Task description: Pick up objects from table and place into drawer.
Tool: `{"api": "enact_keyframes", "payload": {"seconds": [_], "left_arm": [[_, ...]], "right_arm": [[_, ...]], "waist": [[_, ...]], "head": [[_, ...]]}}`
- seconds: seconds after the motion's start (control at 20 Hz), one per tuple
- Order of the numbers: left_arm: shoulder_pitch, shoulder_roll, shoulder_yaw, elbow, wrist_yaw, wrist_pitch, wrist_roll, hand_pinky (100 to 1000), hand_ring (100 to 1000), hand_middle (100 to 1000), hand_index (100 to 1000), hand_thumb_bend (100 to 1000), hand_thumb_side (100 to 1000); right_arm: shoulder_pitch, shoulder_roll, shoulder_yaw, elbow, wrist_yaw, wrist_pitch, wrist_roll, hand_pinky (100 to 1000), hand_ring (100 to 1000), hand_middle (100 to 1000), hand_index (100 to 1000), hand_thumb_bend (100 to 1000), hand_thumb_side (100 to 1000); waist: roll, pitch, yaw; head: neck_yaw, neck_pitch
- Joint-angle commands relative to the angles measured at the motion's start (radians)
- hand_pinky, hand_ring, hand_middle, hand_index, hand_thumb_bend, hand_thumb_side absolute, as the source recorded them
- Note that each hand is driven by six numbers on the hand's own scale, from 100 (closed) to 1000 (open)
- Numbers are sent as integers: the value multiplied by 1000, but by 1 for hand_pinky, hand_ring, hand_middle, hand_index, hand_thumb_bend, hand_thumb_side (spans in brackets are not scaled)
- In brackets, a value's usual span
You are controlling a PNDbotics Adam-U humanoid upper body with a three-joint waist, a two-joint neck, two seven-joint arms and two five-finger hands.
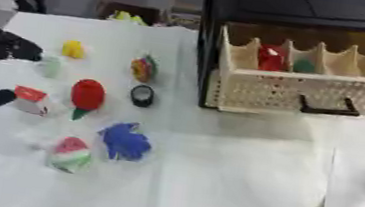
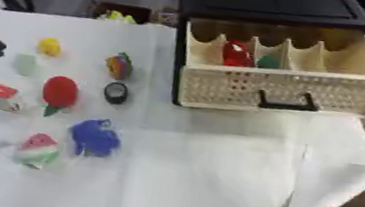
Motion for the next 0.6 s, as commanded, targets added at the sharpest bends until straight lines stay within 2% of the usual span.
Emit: {"api": "enact_keyframes", "payload": {"seconds": [0.05,0.3,0.6], "left_arm": [[-26,10,3,20,-37,34,-24,822,914,889,1000,372,1000],[-46,-6,-1,48,-83,53,-60,824,902,855,967,459,1000],[-58,-19,-4,72,-110,59,-69,802,866,784,947,483,1000]], "right_arm": [[-9,-11,-12,-15,-9,-1,5,295,542,530,825,236,864],[-6,-9,-14,-15,-11,-1,8,293,540,529,823,235,858],[-4,-7,-17,-15,-13,-1,11,290,538,527,820,234,849]], "waist": [[1,-11,-2],[2,-9,-5],[5,-6,-8]], "head": [[2,-13],[4,-16],[9,-19]]}}
